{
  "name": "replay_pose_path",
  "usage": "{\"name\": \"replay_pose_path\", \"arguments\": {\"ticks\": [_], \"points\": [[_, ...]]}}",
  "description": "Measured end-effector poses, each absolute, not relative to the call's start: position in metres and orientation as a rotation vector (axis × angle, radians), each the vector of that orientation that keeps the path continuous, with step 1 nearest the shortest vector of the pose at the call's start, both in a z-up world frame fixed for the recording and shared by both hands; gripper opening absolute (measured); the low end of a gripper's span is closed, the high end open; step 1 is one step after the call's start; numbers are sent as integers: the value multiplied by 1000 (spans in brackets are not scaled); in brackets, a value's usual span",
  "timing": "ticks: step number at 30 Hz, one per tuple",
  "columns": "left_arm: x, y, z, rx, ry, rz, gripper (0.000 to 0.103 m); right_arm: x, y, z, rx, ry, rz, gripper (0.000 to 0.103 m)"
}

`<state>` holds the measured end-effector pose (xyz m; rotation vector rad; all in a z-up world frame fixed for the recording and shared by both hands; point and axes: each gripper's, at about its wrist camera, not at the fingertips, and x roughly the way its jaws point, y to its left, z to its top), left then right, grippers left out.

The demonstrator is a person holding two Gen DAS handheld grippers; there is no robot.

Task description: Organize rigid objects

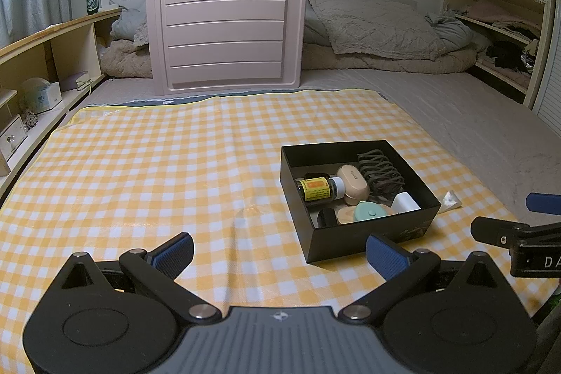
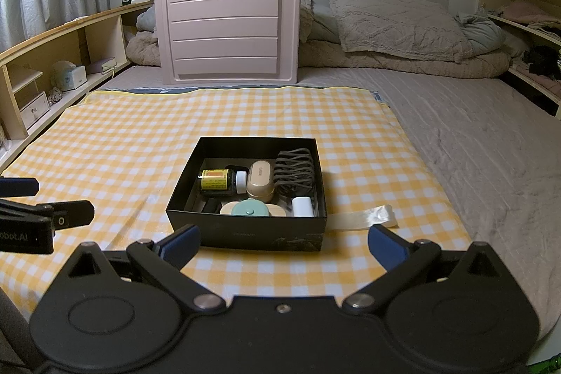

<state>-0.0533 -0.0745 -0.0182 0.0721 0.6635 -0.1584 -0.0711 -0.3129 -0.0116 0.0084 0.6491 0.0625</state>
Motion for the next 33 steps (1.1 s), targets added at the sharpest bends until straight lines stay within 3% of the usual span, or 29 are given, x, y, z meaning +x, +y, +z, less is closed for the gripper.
{"name": "replay_pose_path", "arguments": {"ticks": [33], "points": [[-53,-78,-18,72,662,-165,103,-71,-312,-12,12,647,62,103]]}}
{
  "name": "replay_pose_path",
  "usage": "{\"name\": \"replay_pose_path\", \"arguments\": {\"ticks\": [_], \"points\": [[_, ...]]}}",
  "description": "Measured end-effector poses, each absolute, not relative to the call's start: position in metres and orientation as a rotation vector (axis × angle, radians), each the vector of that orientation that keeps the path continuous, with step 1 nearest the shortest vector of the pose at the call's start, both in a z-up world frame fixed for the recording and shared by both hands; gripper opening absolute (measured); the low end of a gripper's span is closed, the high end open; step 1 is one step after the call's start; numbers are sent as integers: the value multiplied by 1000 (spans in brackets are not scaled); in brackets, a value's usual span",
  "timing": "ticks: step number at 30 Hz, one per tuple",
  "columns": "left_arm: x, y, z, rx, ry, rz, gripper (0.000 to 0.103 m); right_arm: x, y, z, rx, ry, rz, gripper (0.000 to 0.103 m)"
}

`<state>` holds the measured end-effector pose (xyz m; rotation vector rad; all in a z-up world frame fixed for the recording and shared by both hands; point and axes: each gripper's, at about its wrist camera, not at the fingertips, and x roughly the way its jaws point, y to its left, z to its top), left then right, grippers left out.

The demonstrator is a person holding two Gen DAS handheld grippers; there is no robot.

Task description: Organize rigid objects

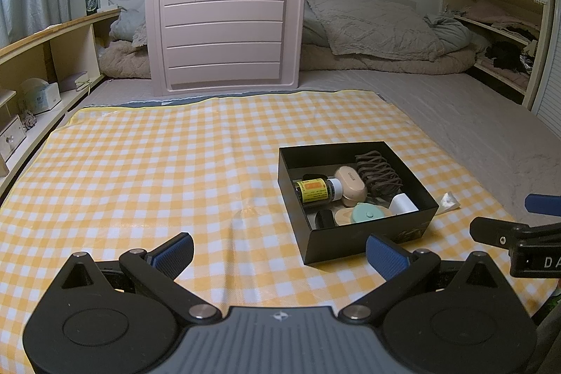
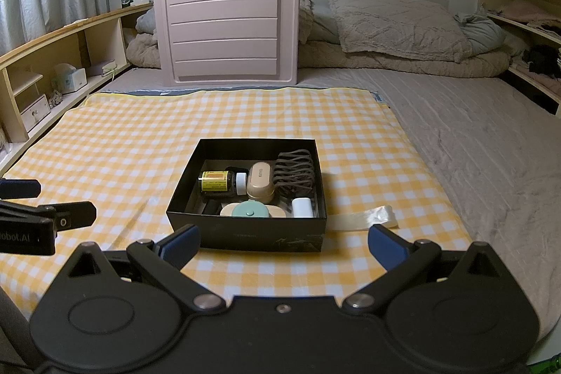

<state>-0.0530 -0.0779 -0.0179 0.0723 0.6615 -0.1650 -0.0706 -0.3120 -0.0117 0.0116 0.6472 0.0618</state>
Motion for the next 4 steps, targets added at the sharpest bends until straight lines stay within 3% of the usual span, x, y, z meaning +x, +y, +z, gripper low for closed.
{"name": "replay_pose_path", "arguments": {"ticks": [4], "points": [[-53,-81,-17,70,661,-167,103,-71,-312,-12,12,647,61,103]]}}
